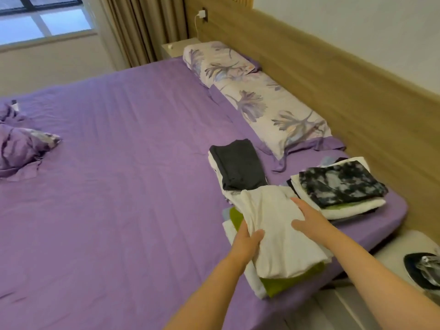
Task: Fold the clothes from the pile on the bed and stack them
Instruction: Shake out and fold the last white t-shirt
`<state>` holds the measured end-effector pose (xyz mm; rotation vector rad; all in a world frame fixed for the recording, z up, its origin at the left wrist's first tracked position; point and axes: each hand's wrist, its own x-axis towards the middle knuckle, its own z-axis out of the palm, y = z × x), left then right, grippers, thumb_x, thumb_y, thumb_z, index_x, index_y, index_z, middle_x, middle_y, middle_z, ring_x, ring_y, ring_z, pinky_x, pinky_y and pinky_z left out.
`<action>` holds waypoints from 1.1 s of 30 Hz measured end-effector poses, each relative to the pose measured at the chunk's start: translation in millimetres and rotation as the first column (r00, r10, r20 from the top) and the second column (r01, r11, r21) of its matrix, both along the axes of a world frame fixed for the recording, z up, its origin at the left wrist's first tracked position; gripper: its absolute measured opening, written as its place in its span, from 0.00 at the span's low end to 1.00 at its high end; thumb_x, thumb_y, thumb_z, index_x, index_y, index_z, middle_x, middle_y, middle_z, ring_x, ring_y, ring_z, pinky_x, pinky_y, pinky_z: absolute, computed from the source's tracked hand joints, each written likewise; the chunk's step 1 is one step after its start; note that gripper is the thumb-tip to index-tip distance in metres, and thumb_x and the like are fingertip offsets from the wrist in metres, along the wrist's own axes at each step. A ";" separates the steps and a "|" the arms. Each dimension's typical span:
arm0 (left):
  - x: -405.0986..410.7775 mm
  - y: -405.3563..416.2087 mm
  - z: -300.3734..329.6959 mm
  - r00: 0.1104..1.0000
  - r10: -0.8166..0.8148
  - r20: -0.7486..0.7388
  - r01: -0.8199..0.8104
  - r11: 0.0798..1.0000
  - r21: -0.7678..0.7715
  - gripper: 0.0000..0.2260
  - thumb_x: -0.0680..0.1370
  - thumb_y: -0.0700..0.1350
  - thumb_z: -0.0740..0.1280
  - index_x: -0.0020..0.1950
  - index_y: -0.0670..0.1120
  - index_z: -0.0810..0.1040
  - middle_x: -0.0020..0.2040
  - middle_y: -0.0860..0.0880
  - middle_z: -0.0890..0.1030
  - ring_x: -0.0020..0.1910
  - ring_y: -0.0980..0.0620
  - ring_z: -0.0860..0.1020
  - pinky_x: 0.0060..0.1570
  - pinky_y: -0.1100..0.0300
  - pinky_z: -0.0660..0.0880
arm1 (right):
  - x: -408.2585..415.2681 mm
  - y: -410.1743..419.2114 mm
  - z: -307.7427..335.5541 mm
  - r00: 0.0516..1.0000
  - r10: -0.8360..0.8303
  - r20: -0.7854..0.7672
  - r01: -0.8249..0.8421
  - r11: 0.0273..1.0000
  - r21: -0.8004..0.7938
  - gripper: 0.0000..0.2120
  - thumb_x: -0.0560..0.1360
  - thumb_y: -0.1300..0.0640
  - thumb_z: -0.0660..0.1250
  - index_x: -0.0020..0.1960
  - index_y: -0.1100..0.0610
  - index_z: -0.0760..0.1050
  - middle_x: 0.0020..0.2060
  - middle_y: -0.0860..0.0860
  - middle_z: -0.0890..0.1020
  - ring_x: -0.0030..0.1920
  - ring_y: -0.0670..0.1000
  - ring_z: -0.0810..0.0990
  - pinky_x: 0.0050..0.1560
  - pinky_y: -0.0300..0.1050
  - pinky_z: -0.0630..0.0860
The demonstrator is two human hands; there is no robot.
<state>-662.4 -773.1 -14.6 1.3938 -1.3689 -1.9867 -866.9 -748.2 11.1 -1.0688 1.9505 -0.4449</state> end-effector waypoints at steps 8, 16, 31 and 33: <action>-12.0 -11.7 -53.3 0.873 -0.173 0.457 0.244 0.964 -0.101 0.38 0.75 0.51 0.70 0.78 0.57 0.50 0.66 0.46 0.64 0.65 0.45 0.69 0.64 0.56 0.68 | -1.3 9.2 -66.3 0.886 0.210 -0.414 -0.117 0.964 0.239 0.31 0.78 0.57 0.62 0.77 0.53 0.52 0.74 0.54 0.61 0.72 0.56 0.61 0.69 0.46 0.62; -41.5 -46.2 -51.6 0.960 -0.168 0.223 0.115 0.965 0.235 0.33 0.79 0.45 0.63 0.79 0.52 0.47 0.48 0.46 0.79 0.41 0.51 0.79 0.42 0.58 0.79 | -6.2 -16.7 -78.4 0.841 0.409 -0.354 -0.371 0.912 0.174 0.32 0.78 0.58 0.61 0.77 0.45 0.52 0.78 0.48 0.45 0.77 0.52 0.47 0.72 0.45 0.58; -64.3 -185.6 -63.2 0.738 0.409 0.537 -0.371 0.910 -0.183 0.13 0.79 0.49 0.65 0.61 0.46 0.74 0.50 0.48 0.78 0.45 0.51 0.78 0.45 0.63 0.77 | -59.3 -219.0 -98.8 0.906 0.321 -0.277 -0.305 0.947 0.102 0.28 0.77 0.43 0.63 0.73 0.53 0.64 0.70 0.52 0.69 0.68 0.56 0.66 0.67 0.48 0.65; -66.3 -216.3 -72.8 0.681 0.461 0.568 -0.388 0.886 -0.254 0.23 0.78 0.53 0.66 0.69 0.46 0.69 0.61 0.45 0.75 0.58 0.46 0.75 0.60 0.52 0.74 | -64.1 -243.8 -111.4 0.944 0.258 -0.206 -0.241 0.965 0.103 0.34 0.76 0.41 0.64 0.75 0.54 0.59 0.71 0.54 0.67 0.70 0.57 0.65 0.69 0.51 0.65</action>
